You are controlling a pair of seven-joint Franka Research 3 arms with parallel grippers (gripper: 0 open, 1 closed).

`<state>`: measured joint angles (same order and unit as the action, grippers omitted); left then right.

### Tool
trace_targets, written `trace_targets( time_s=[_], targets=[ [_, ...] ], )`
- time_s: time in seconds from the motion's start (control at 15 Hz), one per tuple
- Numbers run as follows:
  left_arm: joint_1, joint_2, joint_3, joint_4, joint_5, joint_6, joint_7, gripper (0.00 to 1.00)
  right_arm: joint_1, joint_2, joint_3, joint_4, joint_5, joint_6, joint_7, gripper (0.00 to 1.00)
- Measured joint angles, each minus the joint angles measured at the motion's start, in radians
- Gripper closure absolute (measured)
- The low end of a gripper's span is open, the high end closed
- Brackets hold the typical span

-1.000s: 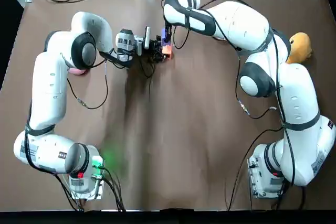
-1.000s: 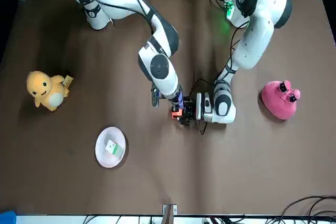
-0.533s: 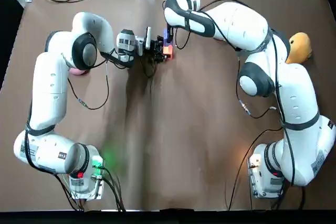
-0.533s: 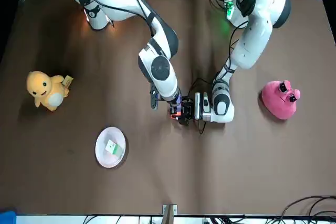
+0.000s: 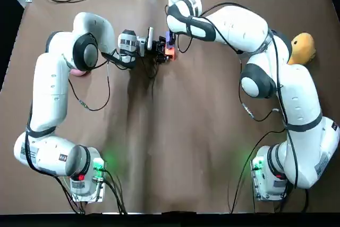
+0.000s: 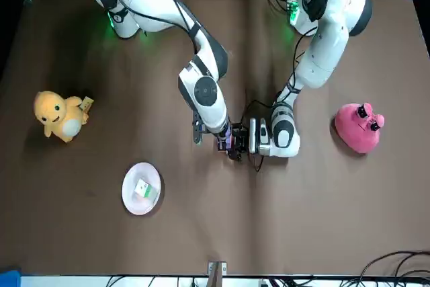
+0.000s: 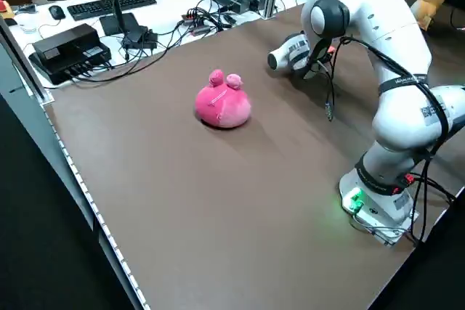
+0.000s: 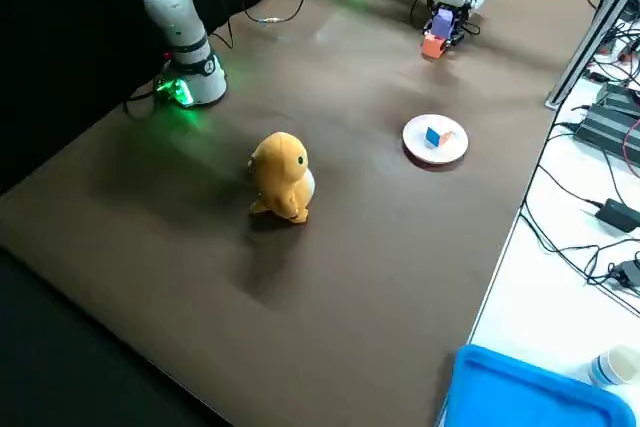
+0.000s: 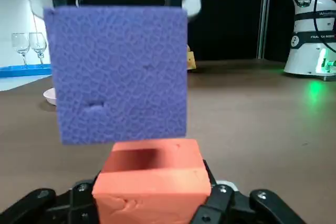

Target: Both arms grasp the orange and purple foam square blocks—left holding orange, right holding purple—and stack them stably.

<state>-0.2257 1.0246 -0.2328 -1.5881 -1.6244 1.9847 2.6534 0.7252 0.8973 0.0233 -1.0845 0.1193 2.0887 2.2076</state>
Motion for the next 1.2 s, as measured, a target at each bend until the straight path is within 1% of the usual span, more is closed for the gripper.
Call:
trace_targets(
  time_s=[0.33, 0.6, 1.2],
  targets=[
    [-0.001, 0.000, 0.000, -0.001, -0.005, 0.000, 0.000, 0.35, 0.007, 0.002, 0.001, -0.029, 0.000, 0.032, 0.000, 0.44],
    [-0.010, 0.001, 0.000, -0.001, -0.025, 0.009, 0.000, 0.35, 0.009, 0.003, 0.001, -0.035, 0.000, 0.034, 0.000, 0.44],
    [-0.012, 0.001, 0.000, -0.001, -0.027, 0.010, 0.000, 0.35, 0.006, 0.005, -0.001, -0.037, 0.000, 0.034, -0.005, 0.44]
  ],
)
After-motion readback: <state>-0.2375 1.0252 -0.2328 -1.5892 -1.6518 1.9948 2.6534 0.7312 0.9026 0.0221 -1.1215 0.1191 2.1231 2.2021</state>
